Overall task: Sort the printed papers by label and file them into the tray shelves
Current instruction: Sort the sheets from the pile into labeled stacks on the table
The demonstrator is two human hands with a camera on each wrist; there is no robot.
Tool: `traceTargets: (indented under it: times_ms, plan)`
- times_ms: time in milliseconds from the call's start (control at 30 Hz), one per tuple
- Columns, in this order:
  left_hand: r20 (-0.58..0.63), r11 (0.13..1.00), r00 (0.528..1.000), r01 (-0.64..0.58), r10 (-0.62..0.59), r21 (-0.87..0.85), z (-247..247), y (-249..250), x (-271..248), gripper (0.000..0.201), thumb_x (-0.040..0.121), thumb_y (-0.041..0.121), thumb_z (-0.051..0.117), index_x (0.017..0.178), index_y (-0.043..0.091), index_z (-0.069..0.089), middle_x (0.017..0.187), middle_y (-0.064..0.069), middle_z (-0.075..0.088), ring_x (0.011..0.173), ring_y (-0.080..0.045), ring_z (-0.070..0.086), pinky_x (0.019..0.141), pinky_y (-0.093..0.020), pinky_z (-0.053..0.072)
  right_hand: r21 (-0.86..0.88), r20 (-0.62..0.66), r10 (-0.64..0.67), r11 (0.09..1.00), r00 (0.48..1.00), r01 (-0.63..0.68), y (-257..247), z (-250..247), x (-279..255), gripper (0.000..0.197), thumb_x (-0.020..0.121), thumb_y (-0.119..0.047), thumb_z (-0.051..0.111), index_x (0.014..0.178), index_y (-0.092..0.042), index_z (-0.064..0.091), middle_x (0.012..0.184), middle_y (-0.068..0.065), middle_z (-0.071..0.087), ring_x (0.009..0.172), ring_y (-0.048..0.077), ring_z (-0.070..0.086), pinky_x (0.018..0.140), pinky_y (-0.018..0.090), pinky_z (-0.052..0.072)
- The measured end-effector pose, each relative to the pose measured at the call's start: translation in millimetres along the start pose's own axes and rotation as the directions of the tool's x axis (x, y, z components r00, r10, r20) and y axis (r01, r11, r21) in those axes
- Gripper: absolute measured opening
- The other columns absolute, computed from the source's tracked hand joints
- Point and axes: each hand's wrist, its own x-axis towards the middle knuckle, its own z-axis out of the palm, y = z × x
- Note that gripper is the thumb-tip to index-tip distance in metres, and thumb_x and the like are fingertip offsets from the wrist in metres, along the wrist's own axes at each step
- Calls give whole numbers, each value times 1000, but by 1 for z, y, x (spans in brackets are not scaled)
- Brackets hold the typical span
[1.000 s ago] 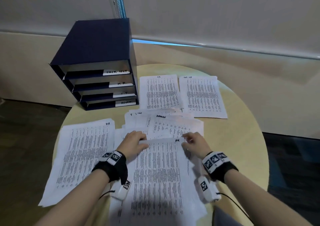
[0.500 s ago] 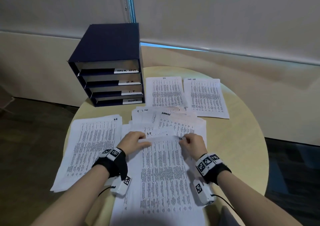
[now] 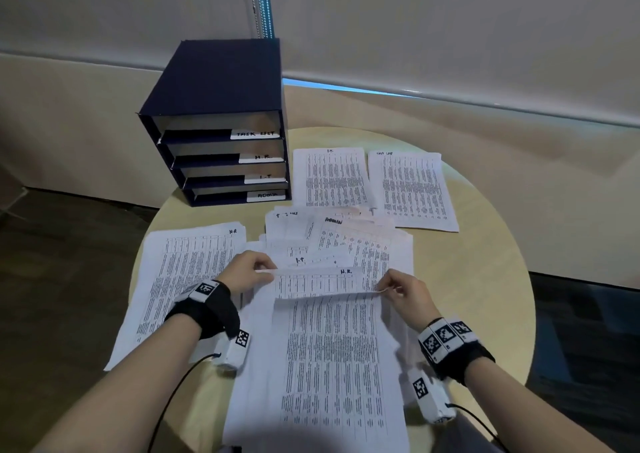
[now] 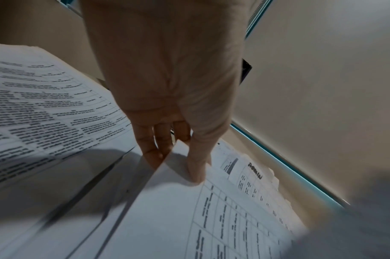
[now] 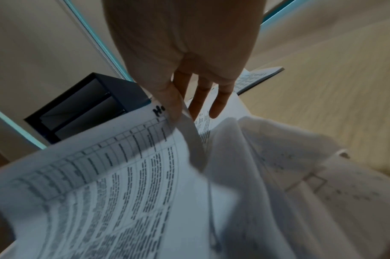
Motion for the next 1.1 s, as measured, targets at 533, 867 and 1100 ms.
traceTargets:
  times_ms: [533, 867, 1100]
  plan:
    - [282, 992, 955, -67, 96, -112, -7, 6, -24, 4, 87, 16, 70, 85, 19, 71, 87, 1, 70, 77, -9, 61, 74, -20, 49, 210, 31, 141, 967, 990, -144, -24, 21, -7, 18, 82, -4, 63, 73, -19, 62, 84, -1, 67, 79, 16, 62, 68, 22, 47]
    - [-19, 962, 996, -83, 92, 262, 5, 2, -3, 28, 89, 17, 60, 116, 21, 60, 108, 1, 50, 96, -13, 52, 81, -23, 39, 84, 73, -48, 996, 996, 41, -17, 16, -16, 21, 86, -5, 57, 76, -22, 61, 81, -5, 68, 77, 13, 62, 71, 30, 52]
    - [-77, 913, 991, -72, 113, 402, 9, 9, -1, 27, 84, 26, 66, 111, 26, 59, 94, 7, 53, 95, -11, 46, 75, -28, 37, 87, 12, -35, 996, 999, 34, -14, 15, -22, 26, 89, -9, 57, 108, -26, 54, 84, 3, 63, 67, 21, 59, 65, 34, 52]
